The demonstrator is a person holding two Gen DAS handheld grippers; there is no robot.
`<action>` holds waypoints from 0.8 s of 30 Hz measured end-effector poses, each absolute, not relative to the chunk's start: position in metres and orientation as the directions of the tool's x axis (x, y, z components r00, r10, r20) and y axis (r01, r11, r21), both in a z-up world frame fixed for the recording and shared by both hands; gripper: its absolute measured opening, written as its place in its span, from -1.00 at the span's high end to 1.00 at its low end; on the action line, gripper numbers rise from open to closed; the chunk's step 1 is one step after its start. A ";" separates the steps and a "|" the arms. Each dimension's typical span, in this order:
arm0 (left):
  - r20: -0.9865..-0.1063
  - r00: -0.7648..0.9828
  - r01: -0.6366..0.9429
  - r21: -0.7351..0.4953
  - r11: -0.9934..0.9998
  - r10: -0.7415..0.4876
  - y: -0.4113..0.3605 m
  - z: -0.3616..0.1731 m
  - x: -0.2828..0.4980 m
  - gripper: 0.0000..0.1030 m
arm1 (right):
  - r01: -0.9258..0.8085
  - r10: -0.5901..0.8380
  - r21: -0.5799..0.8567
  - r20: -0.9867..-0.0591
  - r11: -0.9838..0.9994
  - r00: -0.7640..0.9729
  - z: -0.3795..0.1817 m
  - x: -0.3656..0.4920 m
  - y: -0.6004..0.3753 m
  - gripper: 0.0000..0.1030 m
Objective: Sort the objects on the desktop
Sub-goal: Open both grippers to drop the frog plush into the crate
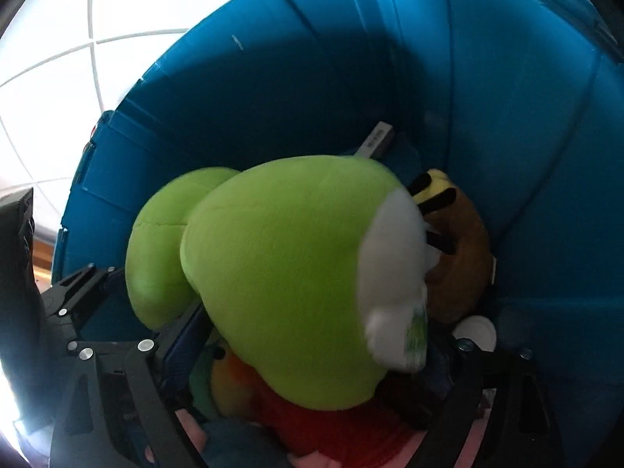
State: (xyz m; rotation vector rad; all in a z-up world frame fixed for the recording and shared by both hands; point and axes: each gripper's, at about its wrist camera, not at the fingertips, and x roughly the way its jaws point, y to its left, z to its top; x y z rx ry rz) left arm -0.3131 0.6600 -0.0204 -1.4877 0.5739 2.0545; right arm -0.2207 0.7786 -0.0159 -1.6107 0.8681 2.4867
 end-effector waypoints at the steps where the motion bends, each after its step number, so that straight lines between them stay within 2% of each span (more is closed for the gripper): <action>1: -0.949 -0.265 -0.633 0.038 -0.773 0.171 0.657 -0.020 -0.313 -0.49 | -0.348 -0.234 0.416 -0.856 -0.840 -0.461 -0.012 -0.220 0.782 -0.83; 4: -0.920 -0.350 -0.604 0.078 -0.793 0.177 0.650 -0.009 -0.311 -0.49 | -0.379 -0.169 0.373 -0.864 -0.847 -0.474 -0.007 -0.215 0.789 -0.85; 8: -0.874 -0.430 -0.565 0.065 -0.822 0.226 0.640 0.010 -0.311 -0.49 | -0.372 -0.167 0.367 -0.866 -0.853 -0.471 -0.006 -0.221 0.790 -0.88; 13: -0.822 -0.519 -0.534 0.100 -0.839 0.232 0.637 0.026 -0.306 -0.49 | -0.364 -0.117 0.294 -0.892 -0.884 -0.436 -0.006 -0.223 0.781 -0.92; 19: -0.874 -0.452 -0.563 0.124 -0.817 0.179 0.635 0.017 -0.323 -0.49 | -0.361 -0.094 0.249 -0.913 -0.899 -0.396 -0.018 -0.233 0.780 -0.99; 24: -0.866 -0.462 -0.573 0.125 -0.810 0.193 0.637 0.024 -0.318 -0.49 | -0.343 -0.061 0.195 -0.929 -0.919 -0.365 -0.018 -0.236 0.772 -0.99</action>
